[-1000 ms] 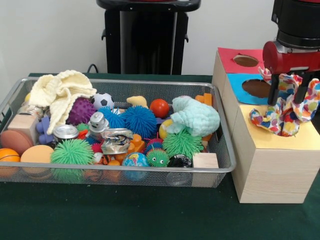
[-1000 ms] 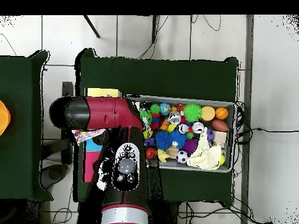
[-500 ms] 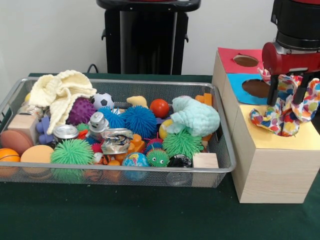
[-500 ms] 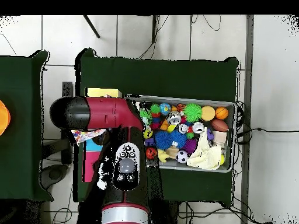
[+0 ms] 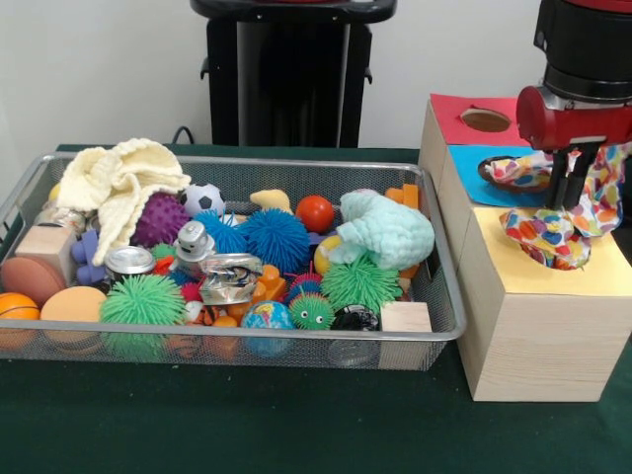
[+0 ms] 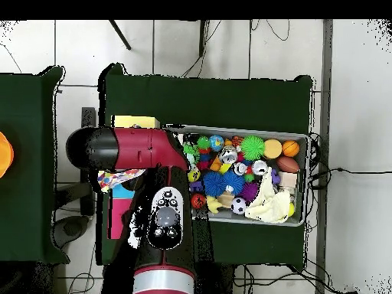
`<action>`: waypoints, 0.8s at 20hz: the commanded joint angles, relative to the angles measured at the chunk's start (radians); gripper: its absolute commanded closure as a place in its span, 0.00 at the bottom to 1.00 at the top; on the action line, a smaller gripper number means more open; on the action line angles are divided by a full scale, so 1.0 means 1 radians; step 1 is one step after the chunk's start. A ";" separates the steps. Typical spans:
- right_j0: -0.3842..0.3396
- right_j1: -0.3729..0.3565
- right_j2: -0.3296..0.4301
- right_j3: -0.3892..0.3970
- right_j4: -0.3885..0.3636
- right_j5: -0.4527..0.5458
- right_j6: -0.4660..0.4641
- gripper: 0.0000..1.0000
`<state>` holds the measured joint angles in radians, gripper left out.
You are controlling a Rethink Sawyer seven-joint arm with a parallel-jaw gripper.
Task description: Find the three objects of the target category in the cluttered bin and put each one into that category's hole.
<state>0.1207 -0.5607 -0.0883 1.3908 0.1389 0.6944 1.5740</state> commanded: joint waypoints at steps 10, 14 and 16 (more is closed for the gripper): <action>-0.012 0.052 0.030 0.079 0.038 0.003 0.239 1.00; -0.016 0.124 0.049 0.086 0.044 -0.106 0.252 1.00; -0.014 0.160 0.044 0.064 0.036 -0.140 0.250 1.00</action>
<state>0.1208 -0.5387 -0.0883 1.3903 0.1589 0.6634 1.5740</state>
